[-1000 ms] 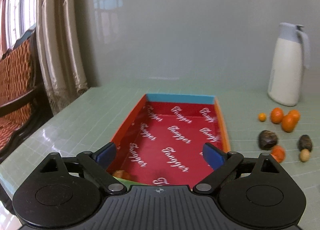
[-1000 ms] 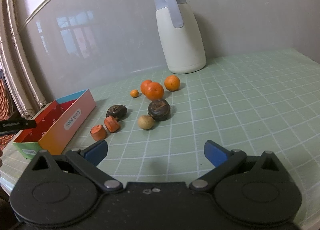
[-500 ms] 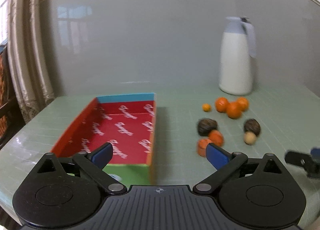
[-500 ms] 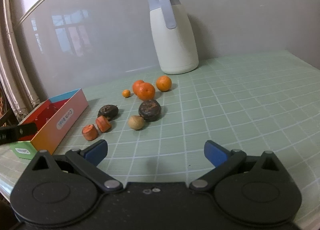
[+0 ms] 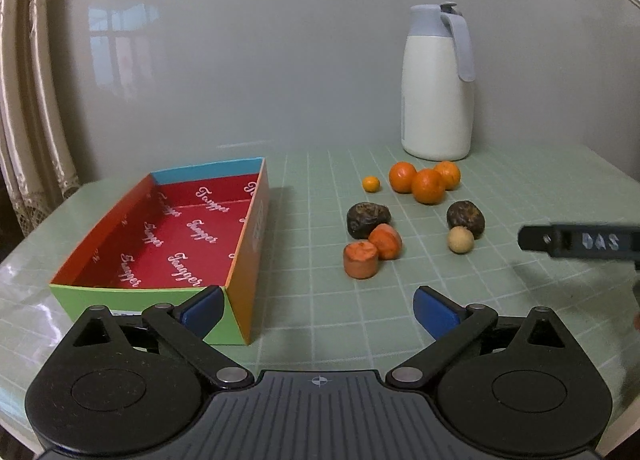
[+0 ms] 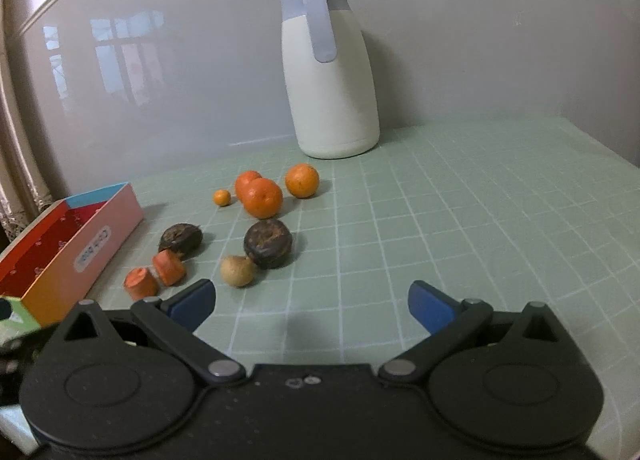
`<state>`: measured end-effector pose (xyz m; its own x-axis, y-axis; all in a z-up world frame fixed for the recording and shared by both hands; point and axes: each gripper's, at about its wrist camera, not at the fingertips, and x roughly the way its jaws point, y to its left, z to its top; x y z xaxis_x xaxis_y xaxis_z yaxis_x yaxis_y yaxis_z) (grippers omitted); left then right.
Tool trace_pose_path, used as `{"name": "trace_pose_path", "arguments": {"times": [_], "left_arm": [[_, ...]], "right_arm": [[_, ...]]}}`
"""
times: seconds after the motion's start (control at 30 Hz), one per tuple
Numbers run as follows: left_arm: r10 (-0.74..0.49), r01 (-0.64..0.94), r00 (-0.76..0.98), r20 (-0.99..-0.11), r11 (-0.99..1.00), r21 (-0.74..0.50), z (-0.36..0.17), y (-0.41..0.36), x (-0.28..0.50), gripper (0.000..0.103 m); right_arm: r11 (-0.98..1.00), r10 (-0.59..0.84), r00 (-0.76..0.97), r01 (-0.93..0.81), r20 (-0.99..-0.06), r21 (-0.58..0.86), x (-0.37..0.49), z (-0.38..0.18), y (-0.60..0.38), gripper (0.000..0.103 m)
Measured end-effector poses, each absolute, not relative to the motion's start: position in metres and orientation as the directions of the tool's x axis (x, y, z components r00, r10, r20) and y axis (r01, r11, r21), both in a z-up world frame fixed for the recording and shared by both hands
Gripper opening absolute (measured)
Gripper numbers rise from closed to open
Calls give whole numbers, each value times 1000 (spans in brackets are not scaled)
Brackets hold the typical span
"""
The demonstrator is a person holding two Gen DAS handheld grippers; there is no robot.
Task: Organize fruits
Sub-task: 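Lift the left tool out of the box while the right tool reaches the dark brown fruit, then grasp the dark brown dried fruit with the right tool and carry it over the box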
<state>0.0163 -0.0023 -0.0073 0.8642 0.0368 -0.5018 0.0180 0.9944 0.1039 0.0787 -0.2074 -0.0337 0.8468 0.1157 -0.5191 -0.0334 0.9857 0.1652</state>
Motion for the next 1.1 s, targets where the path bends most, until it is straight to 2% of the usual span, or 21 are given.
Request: {"name": "trace_pose_path", "arguments": {"times": [0.2, 0.33, 0.4, 0.5, 0.63, 0.97, 1.03, 1.1], "left_arm": [[30, 30, 876, -482, 993, 115, -9, -2, 13, 102], [23, 31, 880, -474, 994, 106, -9, 2, 11, 103], [22, 29, 880, -475, 995, 99, -10, 4, 12, 103], [27, 18, 878, -478, 996, 88, -11, 9, 13, 103], [26, 5, 874, -486, 998, 62, -12, 17, 16, 103], [40, -18, 867, -497, 999, 49, -18, 29, 19, 103], [46, -27, 867, -496, 999, 45, -17, 33, 19, 103], [51, -36, 868, -495, 999, 40, -17, 37, 19, 103]], "right_arm": [[981, 140, 846, -47, -515, 189, 97, -33, -201, 101], [986, 130, 843, -53, -523, 160, 120, -30, -191, 86], [986, 120, 835, -39, -537, 160, 133, -31, -190, 85], [984, 121, 825, -28, -553, 174, 145, -35, -190, 75], [986, 114, 812, -21, -573, 166, 157, -40, -186, 68], [988, 129, 779, -48, -614, 146, 178, -50, -166, 68], [989, 125, 779, -52, -615, 136, 178, -51, -162, 66], [990, 124, 780, -54, -613, 131, 179, -51, -160, 56]]}}
